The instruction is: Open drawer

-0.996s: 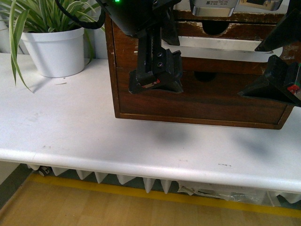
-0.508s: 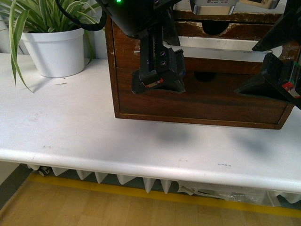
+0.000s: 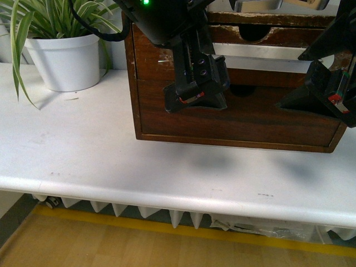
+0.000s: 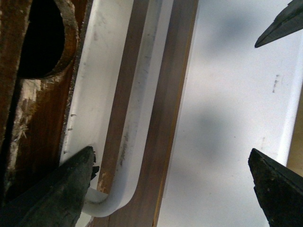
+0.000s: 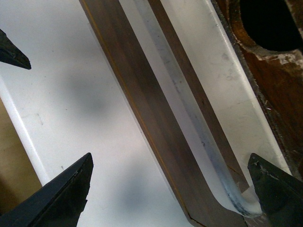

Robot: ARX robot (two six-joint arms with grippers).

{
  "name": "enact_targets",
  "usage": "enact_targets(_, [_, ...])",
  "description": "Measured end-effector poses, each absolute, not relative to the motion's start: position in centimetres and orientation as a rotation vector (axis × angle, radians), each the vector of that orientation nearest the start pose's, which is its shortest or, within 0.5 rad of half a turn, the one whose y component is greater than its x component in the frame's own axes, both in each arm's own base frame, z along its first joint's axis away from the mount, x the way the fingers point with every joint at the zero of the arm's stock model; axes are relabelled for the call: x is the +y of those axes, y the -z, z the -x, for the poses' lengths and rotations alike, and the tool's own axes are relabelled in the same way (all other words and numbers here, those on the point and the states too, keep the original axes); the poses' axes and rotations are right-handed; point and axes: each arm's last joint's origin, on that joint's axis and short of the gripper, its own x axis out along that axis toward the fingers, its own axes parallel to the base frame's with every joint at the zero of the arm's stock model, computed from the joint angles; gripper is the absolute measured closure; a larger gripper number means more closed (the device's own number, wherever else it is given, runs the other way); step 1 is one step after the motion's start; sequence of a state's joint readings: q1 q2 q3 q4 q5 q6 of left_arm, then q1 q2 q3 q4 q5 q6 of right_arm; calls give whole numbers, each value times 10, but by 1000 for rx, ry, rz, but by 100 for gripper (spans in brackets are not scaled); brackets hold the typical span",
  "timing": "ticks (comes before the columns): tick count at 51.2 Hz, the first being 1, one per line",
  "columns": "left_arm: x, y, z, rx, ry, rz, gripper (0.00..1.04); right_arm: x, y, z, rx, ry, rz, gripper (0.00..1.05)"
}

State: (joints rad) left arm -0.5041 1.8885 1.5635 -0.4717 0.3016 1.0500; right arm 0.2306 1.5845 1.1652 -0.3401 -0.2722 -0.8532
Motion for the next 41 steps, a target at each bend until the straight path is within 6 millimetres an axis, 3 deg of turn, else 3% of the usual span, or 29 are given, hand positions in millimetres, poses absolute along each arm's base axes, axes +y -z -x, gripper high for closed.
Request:
enact_targets(15, [-210,-261,-361,355,1139,-1051,6,86,-253,-328,525,-799,786,9])
enact_targets(41, [-198,-266,-339,445,1283,-1172,6,88,-259,-307,567,-947,875,9])
